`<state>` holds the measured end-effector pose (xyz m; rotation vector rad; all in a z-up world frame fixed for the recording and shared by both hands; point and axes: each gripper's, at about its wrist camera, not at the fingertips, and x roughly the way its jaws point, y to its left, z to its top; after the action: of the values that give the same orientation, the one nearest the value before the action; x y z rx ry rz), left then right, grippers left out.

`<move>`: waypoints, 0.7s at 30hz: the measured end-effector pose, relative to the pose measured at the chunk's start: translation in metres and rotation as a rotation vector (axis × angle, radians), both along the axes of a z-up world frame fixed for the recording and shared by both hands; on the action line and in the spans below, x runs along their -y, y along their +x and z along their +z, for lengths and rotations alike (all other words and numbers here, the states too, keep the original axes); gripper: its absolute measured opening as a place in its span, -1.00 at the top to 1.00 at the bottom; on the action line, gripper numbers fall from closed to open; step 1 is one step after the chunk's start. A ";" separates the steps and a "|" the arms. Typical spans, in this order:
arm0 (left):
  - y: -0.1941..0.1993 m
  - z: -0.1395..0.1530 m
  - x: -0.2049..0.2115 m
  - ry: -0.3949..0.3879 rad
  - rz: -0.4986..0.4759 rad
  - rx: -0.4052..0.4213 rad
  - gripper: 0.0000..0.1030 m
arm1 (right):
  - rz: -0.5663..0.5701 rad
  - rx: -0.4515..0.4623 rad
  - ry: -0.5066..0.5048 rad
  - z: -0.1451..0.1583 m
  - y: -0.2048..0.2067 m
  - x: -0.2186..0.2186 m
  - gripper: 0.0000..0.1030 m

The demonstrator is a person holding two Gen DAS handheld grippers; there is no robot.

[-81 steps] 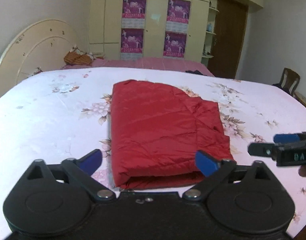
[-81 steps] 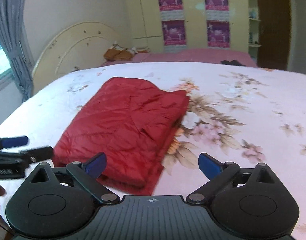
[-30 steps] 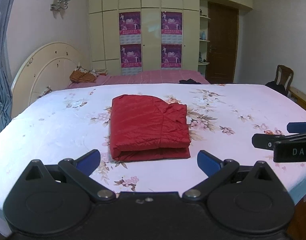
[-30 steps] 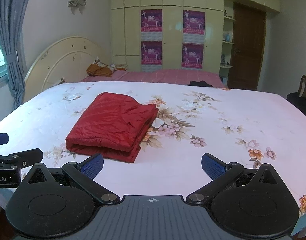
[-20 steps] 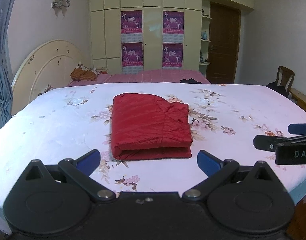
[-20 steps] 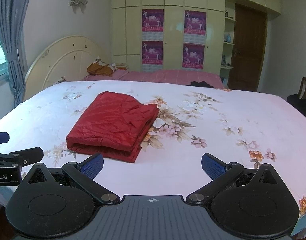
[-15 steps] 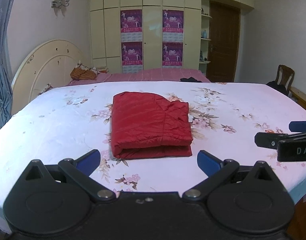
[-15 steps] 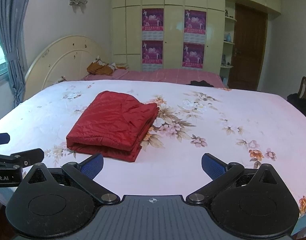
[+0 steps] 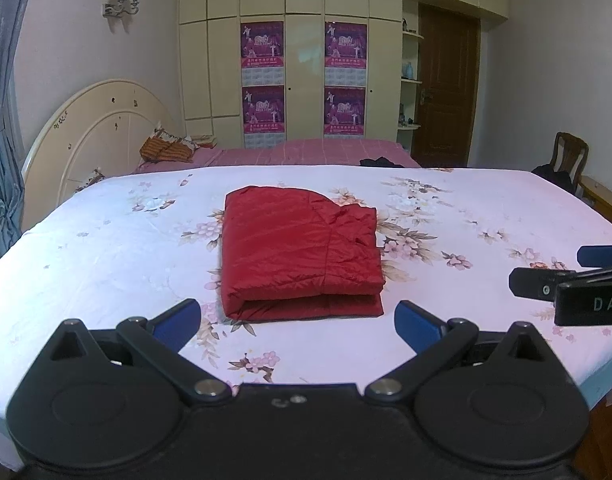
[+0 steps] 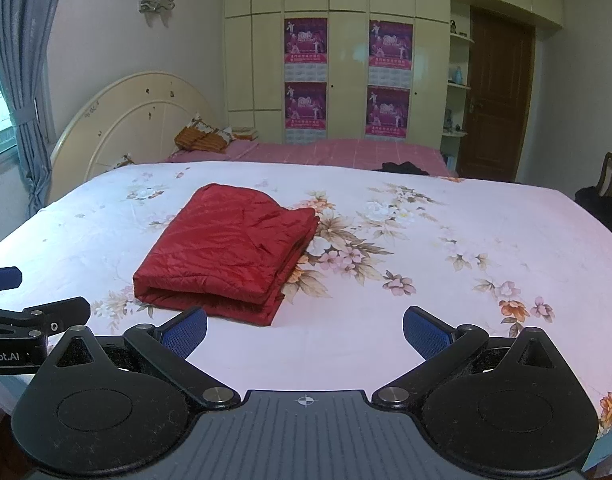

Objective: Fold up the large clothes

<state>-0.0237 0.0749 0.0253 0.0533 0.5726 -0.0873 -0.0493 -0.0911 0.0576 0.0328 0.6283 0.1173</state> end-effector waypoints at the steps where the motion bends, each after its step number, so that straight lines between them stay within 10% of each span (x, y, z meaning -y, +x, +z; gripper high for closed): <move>1: 0.000 0.000 0.000 0.001 -0.001 -0.001 -1.00 | 0.000 0.001 0.001 0.000 0.000 0.000 -1.00; 21: -0.001 -0.002 -0.007 0.003 -0.006 0.015 -1.00 | -0.009 -0.001 0.000 -0.001 0.000 -0.001 -1.00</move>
<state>-0.0242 0.0818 0.0238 0.0589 0.5576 -0.0919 -0.0496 -0.0905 0.0570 0.0360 0.6291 0.1089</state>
